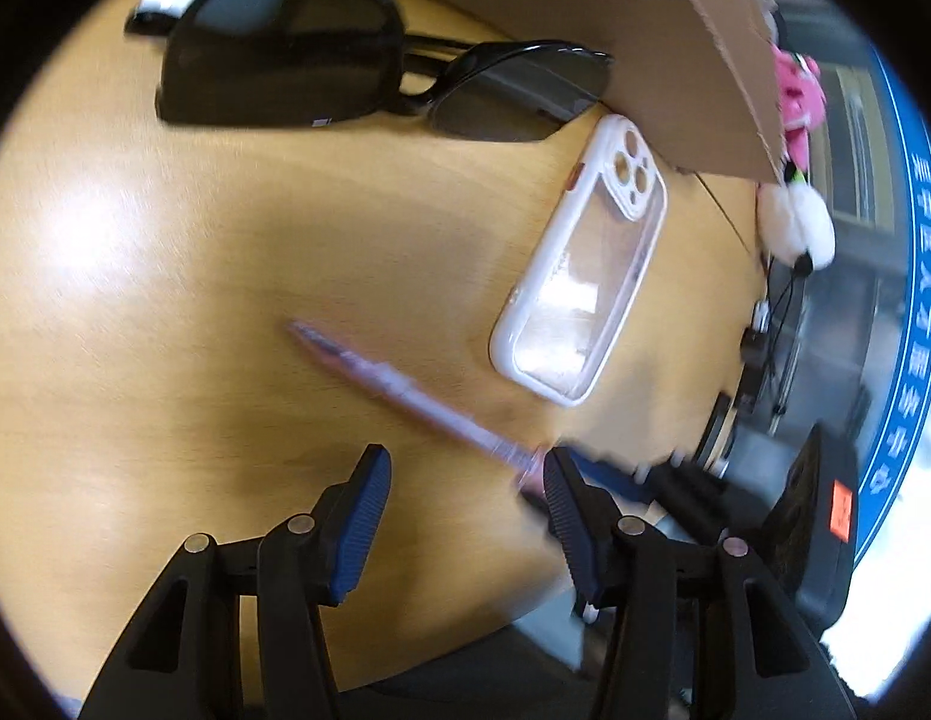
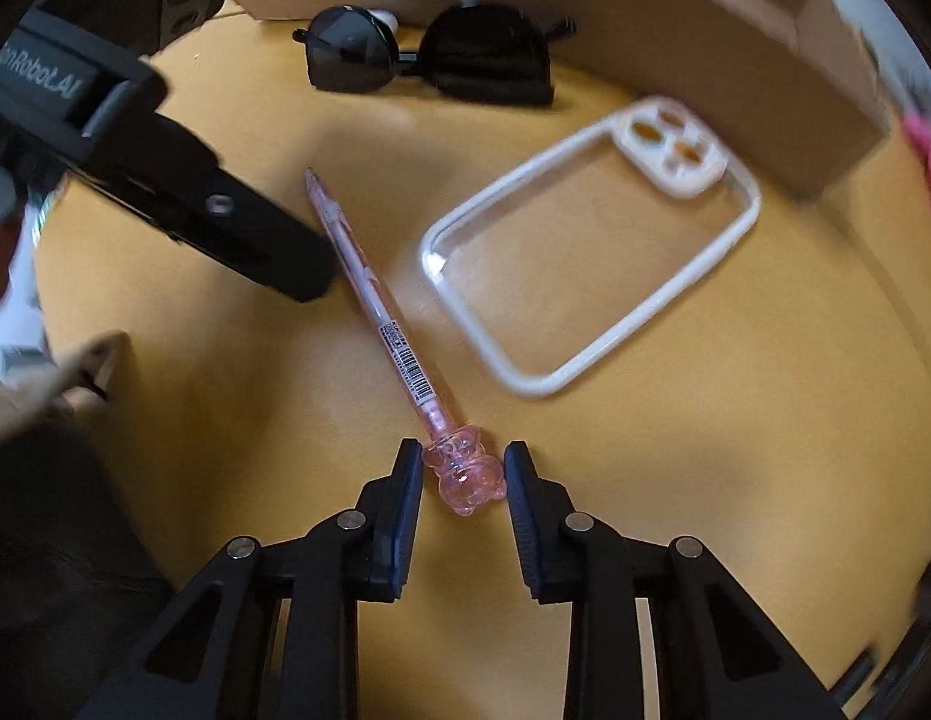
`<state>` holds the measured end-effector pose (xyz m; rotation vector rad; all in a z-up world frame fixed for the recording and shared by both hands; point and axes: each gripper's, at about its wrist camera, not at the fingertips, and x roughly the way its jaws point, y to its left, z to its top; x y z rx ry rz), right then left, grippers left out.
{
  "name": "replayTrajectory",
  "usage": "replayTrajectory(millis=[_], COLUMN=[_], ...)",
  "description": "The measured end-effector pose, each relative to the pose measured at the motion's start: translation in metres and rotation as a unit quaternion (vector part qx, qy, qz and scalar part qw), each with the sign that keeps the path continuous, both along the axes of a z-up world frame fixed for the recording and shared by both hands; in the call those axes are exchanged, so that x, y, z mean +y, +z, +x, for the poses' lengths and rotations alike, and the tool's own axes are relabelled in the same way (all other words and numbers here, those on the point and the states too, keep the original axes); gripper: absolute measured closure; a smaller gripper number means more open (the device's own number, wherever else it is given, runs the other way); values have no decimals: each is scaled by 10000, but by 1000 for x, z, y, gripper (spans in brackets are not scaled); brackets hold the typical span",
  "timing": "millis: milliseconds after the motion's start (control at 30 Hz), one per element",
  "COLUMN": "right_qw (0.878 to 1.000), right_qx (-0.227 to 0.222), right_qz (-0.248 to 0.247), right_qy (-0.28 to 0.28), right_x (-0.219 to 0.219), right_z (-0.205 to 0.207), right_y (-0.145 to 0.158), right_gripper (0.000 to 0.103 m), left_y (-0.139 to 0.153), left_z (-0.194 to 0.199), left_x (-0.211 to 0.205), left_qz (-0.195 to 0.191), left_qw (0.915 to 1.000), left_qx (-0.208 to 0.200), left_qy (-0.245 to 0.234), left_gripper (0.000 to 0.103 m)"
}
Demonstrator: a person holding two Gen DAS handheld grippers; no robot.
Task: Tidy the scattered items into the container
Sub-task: 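Close the right gripper on the pink pen's bear-shaped end, then lift the pink pen with the right gripper and carry it into the box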
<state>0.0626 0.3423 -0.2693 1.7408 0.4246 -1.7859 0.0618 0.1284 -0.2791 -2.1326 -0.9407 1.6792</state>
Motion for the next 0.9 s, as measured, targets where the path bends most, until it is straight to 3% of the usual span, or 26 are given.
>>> replayTrajectory(millis=[100, 133, 167, 233, 300, 567, 733, 900], right_qw=[9953, 9928, 9903, 9873, 9846, 9776, 9757, 9688], right_qx=[-589, -717, -818, -943, -1084, -1187, -1042, -730], right_qz=[-545, -706, -852, -992, -1064, -1499, -1793, -2273], right_qy=[-534, -649, -734, -813, -862, -881, -700, -666], right_x=[1, 0, -2, -6, -9, -19, -34, -47], right_z=[2, 3, 4, 7, 9, 11, 7, -5], right_y=[7, 9, 12, 16, 17, 41, 70, 114], right_gripper=[75, 80, 79, 79, 79, 79, 79, 79], left_y=[-4, -4, -6, -8, -8, 33, 83, 145], left_z=[0, -1, -1, 0, 2, 2, -5, -24], left_x=[3, 6, 7, 9, 4, -17, -35, -65], left_qz=[184, 226, 238, 268, 355, 365, 21, -282], left_qw=[9994, 9992, 9990, 9987, 9982, 9965, 9950, 9877], left_qx=[-51, -48, -52, -67, -56, 494, 920, 1506], left_qy=[287, 333, 364, 424, 479, 570, 394, 320], left_gripper=[53, 59, 62, 83, 94, 93, 93, 92])
